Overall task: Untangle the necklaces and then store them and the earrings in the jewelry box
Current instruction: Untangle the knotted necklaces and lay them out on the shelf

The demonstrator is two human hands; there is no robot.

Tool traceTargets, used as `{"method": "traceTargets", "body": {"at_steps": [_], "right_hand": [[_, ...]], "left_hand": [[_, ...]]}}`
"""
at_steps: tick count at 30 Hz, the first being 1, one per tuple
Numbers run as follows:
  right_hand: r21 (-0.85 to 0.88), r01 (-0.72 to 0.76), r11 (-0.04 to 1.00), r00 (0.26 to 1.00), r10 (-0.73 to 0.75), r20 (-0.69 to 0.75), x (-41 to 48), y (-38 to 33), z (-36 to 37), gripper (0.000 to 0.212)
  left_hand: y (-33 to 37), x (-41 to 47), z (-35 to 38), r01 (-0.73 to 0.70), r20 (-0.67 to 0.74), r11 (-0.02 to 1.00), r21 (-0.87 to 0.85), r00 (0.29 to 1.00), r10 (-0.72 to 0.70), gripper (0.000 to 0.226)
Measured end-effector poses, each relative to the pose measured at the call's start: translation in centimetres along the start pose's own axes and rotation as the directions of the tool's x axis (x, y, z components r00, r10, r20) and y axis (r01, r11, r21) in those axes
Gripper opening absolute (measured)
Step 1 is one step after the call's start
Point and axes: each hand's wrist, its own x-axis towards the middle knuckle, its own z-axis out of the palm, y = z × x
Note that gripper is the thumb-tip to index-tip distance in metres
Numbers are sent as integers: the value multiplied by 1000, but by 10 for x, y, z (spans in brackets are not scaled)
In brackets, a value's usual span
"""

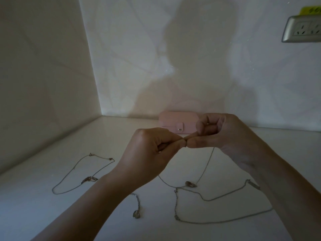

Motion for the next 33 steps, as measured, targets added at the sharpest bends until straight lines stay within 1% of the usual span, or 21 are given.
{"method": "traceTargets", "body": {"at_steps": [2,5,10,12,15,20,24,28,30,33], "right_hand": [[39,-6,999,1000,5,16,-1,-2,-2,26],[81,-15,997,999,12,34,-1,-4,-4,27],[70,6,998,999,-9,35,0,-3,-5,26],[51,28,998,1000,-28,13,0,-2,-7,24],[5,80,997,997,-80,-25,0,-2,-8,22],[-57,150,987,989,-151,-5,0,-1,-3,24],[-86,163,983,987,-162,13,0,1,1,31],[-146,190,971,980,-196,-24,0,3,1,39],[-161,180,970,982,-187,-26,0,2,3,46],[-173,172,970,984,-178,-18,0,2,4,51]], "left_hand": [[2,0,1,13,-11,999,-35,1000,-14,11],[7,-1,1,71,-11,993,-93,997,-72,8],[13,0,-1,179,28,967,-179,984,-177,10],[13,0,-2,224,45,954,-202,975,-219,10],[12,1,-3,275,66,942,-193,961,-267,11],[7,3,-2,337,76,933,-125,941,-329,12],[6,4,-2,354,79,929,-109,935,-346,13],[8,5,-3,361,105,922,-140,931,-349,13],[8,4,-4,374,117,914,-158,926,-359,12],[7,4,-4,375,124,913,-161,925,-358,12]]}}
